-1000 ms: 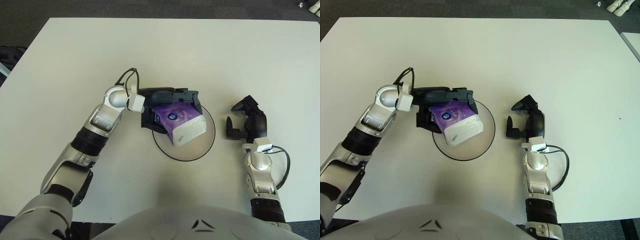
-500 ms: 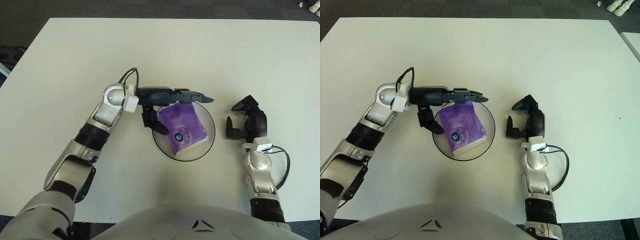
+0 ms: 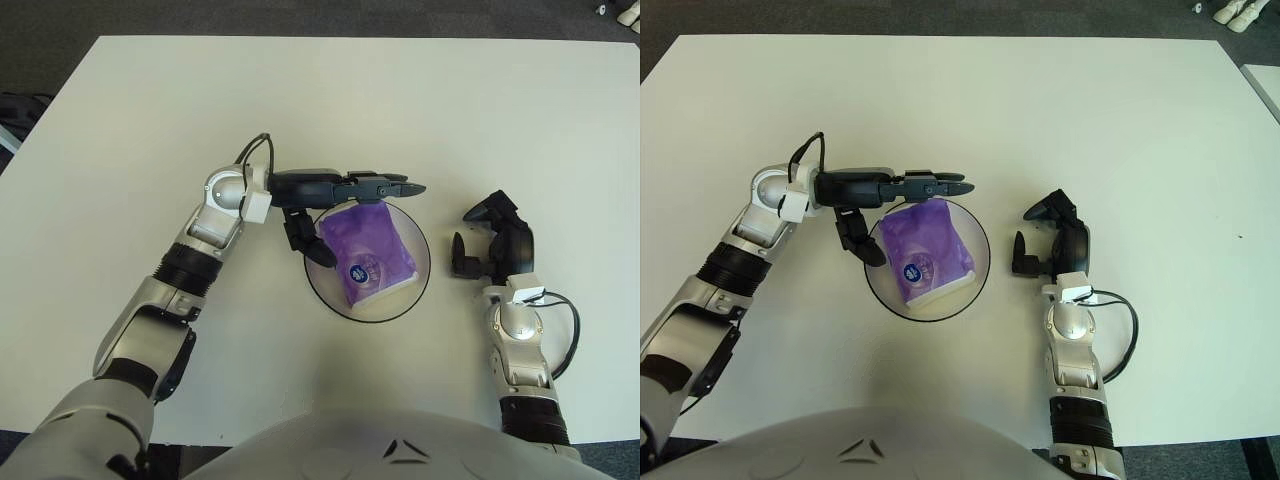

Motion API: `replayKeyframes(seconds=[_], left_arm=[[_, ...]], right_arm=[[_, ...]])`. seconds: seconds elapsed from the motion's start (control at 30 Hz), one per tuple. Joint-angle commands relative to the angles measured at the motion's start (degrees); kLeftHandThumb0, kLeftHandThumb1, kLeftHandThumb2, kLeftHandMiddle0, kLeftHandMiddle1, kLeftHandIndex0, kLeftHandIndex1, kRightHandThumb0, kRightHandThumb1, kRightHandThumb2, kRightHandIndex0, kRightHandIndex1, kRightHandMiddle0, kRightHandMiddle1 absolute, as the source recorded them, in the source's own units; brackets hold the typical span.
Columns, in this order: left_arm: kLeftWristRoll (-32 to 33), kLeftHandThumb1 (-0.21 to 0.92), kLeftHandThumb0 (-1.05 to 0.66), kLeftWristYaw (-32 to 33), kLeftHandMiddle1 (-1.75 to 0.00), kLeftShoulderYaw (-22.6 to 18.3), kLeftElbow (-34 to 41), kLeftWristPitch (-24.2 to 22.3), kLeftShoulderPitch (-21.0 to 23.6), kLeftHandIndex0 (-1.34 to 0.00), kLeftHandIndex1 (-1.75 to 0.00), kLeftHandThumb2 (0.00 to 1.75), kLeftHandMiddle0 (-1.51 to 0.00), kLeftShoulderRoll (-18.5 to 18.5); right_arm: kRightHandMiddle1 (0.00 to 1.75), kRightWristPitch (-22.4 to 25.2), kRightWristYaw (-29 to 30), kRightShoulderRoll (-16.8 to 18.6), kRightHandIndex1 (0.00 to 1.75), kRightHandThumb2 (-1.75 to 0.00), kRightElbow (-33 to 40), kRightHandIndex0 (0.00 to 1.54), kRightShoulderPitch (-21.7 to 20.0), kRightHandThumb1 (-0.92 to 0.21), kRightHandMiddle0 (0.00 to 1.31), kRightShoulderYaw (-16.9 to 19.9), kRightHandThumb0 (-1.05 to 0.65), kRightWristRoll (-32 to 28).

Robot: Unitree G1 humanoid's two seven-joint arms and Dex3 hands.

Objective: Put the tissue paper into the plate.

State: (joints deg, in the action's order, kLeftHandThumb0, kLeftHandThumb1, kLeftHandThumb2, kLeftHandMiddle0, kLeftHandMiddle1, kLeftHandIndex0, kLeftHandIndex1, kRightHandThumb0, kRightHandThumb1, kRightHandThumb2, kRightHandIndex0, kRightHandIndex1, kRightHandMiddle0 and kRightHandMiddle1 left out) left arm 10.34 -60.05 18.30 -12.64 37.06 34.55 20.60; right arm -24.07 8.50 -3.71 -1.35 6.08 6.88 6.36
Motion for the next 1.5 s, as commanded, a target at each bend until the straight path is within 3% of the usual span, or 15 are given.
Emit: replayKeyframes(seconds=[0.0,0.37,0.5,0.6,0.67,0.7,0.77,0.8,0.87,0.97,1.13,1.17,1.27,1.47], left_arm=[[1.34,0.58,-0.95,-0.68,0.0,-0.5,-0.69,0.51,0.26,0.0,0.0,0.77,0.0,-0.45],[3.05,0.62,-1.02,1.14,0.0,-2.72,-0.44,-3.07,-0.06,0.0,0.0,0.7,0.0,-1.23],[4.22,0.66,-0.99,8.13,0.0,-7.58,1.65,-8.74,-3.42,0.0,0.0,0.71,0.0,-1.99],[1.4,0.75,-0.9,16.08,0.0,-11.62,2.33,-9.2,-5.26,0.0,0.0,0.77,0.0,-3.43],[-1.91,0.82,-0.86,23.42,-0.15,-13.94,3.95,-9.47,-7.35,0.0,-0.15,0.75,-0.01,-5.59],[-3.44,0.83,-0.84,27.14,-0.32,-14.97,4.92,-9.93,-8.52,0.0,-0.34,0.76,-0.03,-6.76],[-2.87,0.84,-0.78,34.04,-0.9,-16.55,7.58,-14.52,-10.33,-0.01,-1.02,0.86,-0.13,-10.4],[-1.05,0.83,-0.75,36.27,-1.09,-17.1,8.29,-16.01,-10.72,-0.02,-1.28,0.91,-0.18,-12.48],[2.37,0.77,-0.57,39.34,-1.26,-17.99,9.34,-17.76,-11.27,-0.16,-1.51,0.86,-0.27,-15.78],[6.61,0.64,-0.46,42.22,-1.46,-19.31,10.7,-19.27,-12.0,-0.32,-1.67,0.95,-0.38,-19.21],[9.38,0.54,-0.43,45.17,-1.64,-21.58,12.54,-20.83,-13.05,-0.43,-1.73,1.04,-0.46,-21.36],[10.25,0.54,-0.42,46.23,-1.65,-22.44,13.07,-21.79,-13.67,-0.43,-1.74,1.05,-0.47,-21.86],[11.7,0.39,-0.14,48.65,-1.54,-24.0,13.92,-23.76,-14.79,-0.49,-1.74,1.17,-0.58,-23.31],[12.03,0.31,-0.02,52.58,-1.5,-25.55,13.49,-24.12,-14.94,-0.52,-1.75,1.25,-0.63,-26.38]], right_arm=[[1.75,1.21,0.08,0.26,1.75,-1.72,-1.58,0.9,2.04,0.02,0.61,-0.38,-0.01,0.85],[1.75,-0.29,-0.19,-0.15,1.75,-1.68,-2.26,0.86,1.96,-0.02,0.59,-0.4,-0.01,1.23],[1.75,-0.55,-0.56,-0.34,1.74,-1.67,-2.44,0.85,1.92,-0.02,0.58,-0.42,-0.01,1.08],[1.75,-0.5,-0.82,-0.38,1.74,-1.67,-2.39,0.85,1.91,-0.02,0.58,-0.44,-0.01,0.93],[1.75,-0.39,-0.93,-0.38,1.73,-1.66,-2.35,0.85,1.91,-0.02,0.58,-0.42,-0.01,0.9],[1.75,-0.32,-0.97,-0.38,1.73,-1.66,-2.32,0.86,1.9,-0.02,0.58,-0.4,-0.01,0.91],[1.75,-0.09,-0.99,-0.36,1.71,-1.65,-2.27,0.86,1.86,-0.03,0.58,-0.35,-0.01,1.0],[1.75,-0.09,-1.06,-0.36,1.71,-1.65,-2.3,0.86,1.83,-0.03,0.58,-0.35,-0.01,0.95],[1.75,-0.15,-1.21,-0.37,1.7,-1.65,-2.37,0.86,1.78,-0.03,0.58,-0.34,-0.01,0.79],[1.75,-0.21,-1.42,-0.38,1.7,-1.64,-2.45,0.86,1.69,-0.03,0.57,-0.3,-0.01,0.55],[1.75,0.08,-1.59,-0.32,1.7,-1.64,-2.42,0.86,1.5,-0.03,0.57,-0.16,-0.01,0.54],[1.75,0.26,-1.59,-0.3,1.7,-1.64,-2.39,0.86,1.48,-0.03,0.57,-0.14,-0.01,0.6],[1.75,0.59,-1.6,-0.29,1.7,-1.64,-2.4,0.86,1.34,-0.03,0.57,-0.08,-0.01,0.62],[1.75,0.88,-1.77,-0.29,1.69,-1.65,-2.53,0.87,1.04,-0.02,0.58,0.03,-0.01,0.37]])
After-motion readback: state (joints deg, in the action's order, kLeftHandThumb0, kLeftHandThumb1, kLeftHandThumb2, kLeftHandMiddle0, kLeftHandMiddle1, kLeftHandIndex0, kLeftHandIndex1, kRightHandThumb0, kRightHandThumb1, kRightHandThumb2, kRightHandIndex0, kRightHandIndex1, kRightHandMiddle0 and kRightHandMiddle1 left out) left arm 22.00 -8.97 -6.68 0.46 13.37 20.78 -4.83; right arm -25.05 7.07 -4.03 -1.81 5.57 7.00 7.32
